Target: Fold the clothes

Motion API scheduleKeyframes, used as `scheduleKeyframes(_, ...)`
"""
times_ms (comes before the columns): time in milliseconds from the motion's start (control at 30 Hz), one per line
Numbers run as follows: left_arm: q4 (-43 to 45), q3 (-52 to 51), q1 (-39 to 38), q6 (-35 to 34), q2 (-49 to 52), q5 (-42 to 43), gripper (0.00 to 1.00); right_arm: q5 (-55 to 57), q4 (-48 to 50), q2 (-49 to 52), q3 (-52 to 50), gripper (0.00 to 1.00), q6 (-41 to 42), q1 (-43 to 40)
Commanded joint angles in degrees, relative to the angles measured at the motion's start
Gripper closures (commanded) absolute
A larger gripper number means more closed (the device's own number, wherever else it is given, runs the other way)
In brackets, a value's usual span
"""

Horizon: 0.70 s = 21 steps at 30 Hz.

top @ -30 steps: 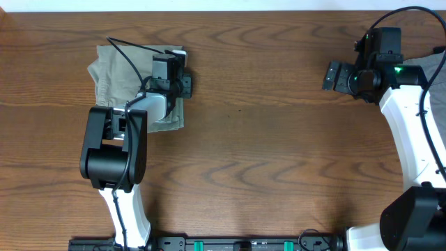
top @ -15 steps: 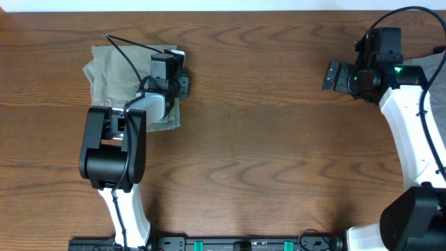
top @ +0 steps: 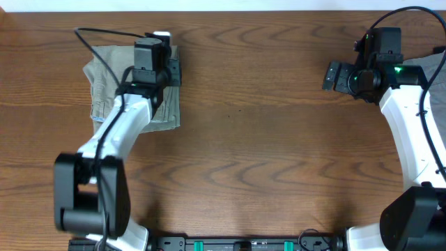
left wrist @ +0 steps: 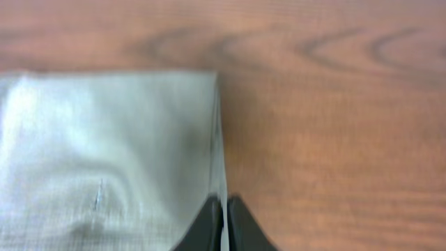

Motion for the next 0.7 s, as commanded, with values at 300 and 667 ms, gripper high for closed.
scheduleKeyframes(300, -16.46, -2.93, 0.2, -7.8, 4.07, 4.87, 0.93, 0.44, -0.07, 0.11, 0.11, 0.01, -0.52, -0.02)
scheduleKeyframes(667, -16.76, -3.43, 0.2, -8.94, 4.76, 7.61, 0.92, 0.44, -0.07, 0.11, 0.11, 0.01, -0.52, -0.02)
